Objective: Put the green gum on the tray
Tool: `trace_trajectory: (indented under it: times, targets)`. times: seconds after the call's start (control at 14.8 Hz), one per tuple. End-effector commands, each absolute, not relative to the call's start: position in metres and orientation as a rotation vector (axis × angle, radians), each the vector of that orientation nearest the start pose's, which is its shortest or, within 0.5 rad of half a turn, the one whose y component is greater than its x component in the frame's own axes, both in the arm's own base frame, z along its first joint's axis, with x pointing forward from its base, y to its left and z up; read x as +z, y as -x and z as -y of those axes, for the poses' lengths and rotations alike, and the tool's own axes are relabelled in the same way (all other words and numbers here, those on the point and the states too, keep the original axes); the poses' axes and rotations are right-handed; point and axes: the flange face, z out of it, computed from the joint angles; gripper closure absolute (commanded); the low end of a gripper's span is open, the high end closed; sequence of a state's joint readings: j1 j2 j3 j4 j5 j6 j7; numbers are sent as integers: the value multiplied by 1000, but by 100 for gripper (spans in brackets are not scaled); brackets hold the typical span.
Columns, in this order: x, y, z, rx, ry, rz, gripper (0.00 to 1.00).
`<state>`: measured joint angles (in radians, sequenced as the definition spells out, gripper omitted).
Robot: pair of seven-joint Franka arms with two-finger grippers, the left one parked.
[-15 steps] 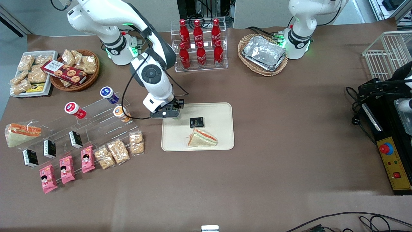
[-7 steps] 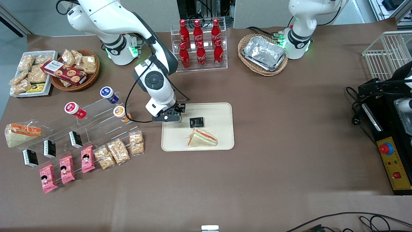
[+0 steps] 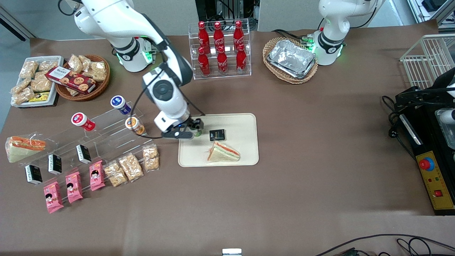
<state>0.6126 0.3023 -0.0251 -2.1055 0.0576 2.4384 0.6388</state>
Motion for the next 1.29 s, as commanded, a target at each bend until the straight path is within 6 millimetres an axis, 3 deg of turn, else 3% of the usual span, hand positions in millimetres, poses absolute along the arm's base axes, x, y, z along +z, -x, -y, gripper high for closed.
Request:
trace_trajectory:
  times: [0.0, 0.14, 0.34, 0.61, 0.81, 1.08, 1.22]
  targets:
    - [349, -519, -268, 15, 3085, -128, 1]
    - [397, -530, -246, 89, 3096, -133, 1]
    - [457, -542, -193, 143, 3094, -136, 1]
    - [511, -537, -93, 151, 3074, -85, 1]
    - [537, -539, -23, 141, 3059, 0, 1]
    - [574, -545, 22, 118, 3058, -4, 0]
    - [583, -547, 25, 124, 3071, -7, 0]
